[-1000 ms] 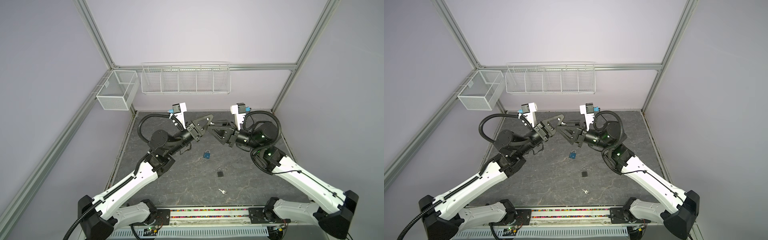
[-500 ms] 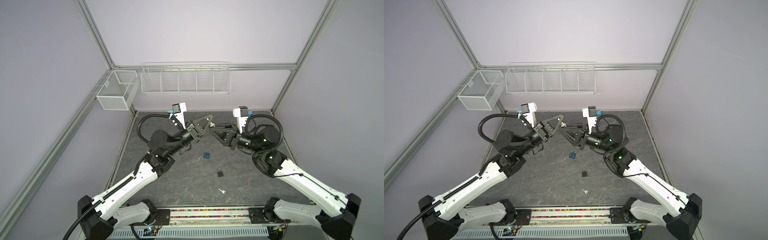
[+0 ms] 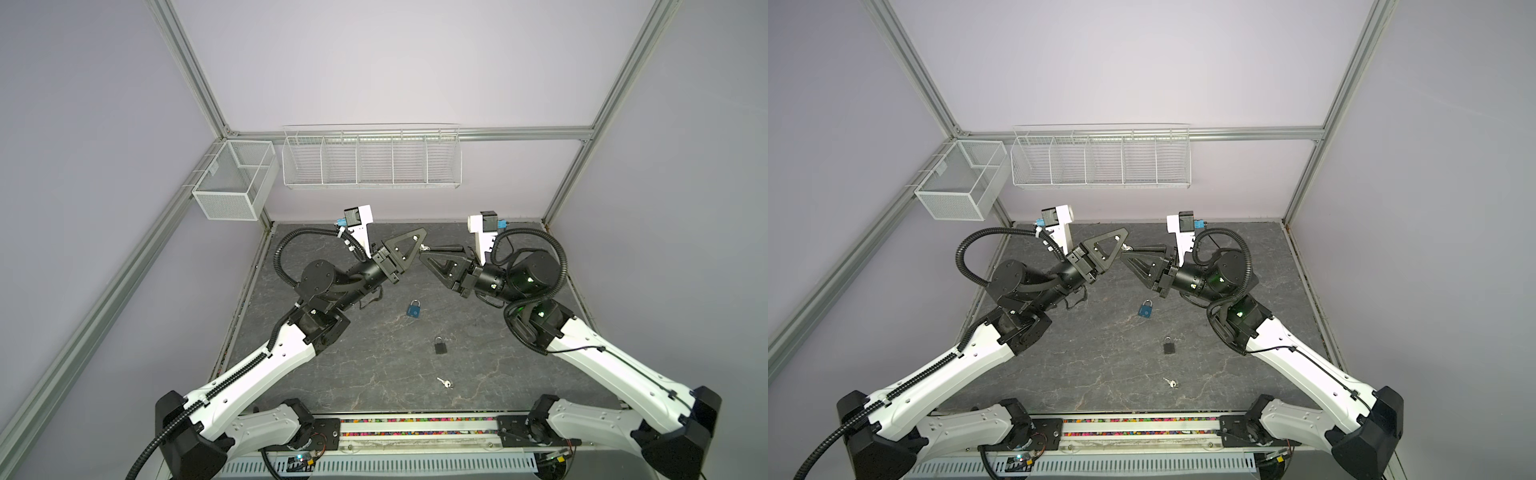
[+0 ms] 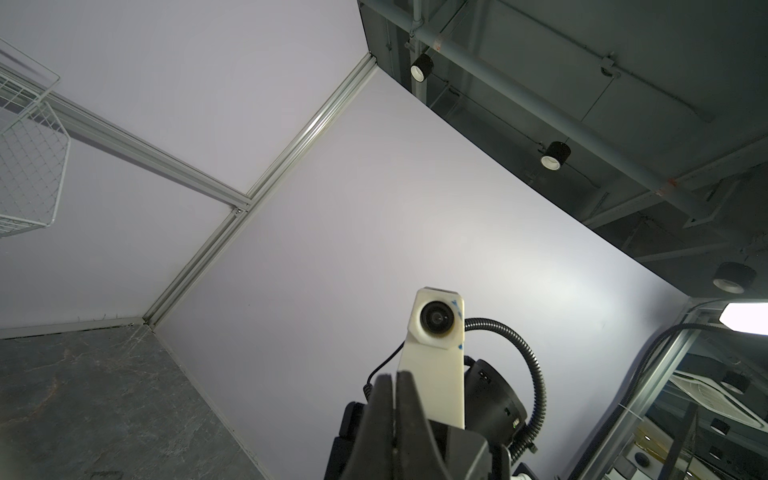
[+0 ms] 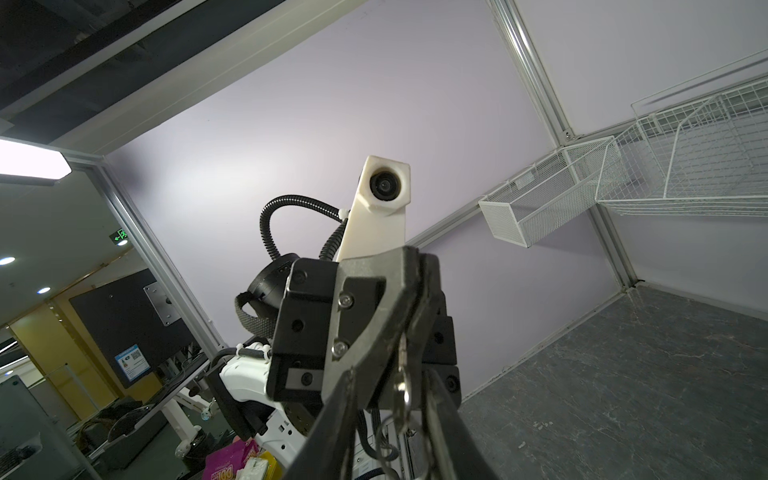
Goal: Unlock with the key
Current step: 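Hold the keys up in the right gripper facing the left gripper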
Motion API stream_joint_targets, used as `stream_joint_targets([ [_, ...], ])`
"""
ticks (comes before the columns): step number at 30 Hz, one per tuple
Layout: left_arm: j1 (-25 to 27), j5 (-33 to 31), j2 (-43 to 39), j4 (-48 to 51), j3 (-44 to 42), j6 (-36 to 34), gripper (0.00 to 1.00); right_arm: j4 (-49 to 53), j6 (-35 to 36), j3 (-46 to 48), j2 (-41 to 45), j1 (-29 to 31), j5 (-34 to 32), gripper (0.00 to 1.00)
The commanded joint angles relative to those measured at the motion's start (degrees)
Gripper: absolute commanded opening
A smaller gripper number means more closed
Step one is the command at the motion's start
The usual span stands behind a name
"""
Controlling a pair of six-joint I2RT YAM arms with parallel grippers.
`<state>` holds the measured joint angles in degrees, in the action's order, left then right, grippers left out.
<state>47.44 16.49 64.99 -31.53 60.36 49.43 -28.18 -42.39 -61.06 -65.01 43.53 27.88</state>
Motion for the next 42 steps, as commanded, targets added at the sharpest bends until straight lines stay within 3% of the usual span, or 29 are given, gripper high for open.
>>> stream_joint_targets([
  [1, 0.37, 0.13, 0.01, -1.66, 1.17, 0.57, 0.0, -2.47, -0.02, -0.75, -0.29, -0.33, -0.17, 0.28],
  [24, 0.46, -2.0, -0.32, -2.62, 0.38, 0.18, 0.0, -5.11, -2.14, -0.2, -1.18, -0.66, -0.32, 0.16],
  [34, 0.51, -3.13, -0.33, -3.6, 0.37, -0.31, 0.0, -2.76, -1.85, 0.15, -0.64, -0.76, -0.89, 0.19],
  [42, 0.57, -3.45, -0.61, -3.55, -0.15, -0.74, 0.0, -3.1, -2.01, -0.27, -1.05, -0.86, -1.06, 0.06],
])
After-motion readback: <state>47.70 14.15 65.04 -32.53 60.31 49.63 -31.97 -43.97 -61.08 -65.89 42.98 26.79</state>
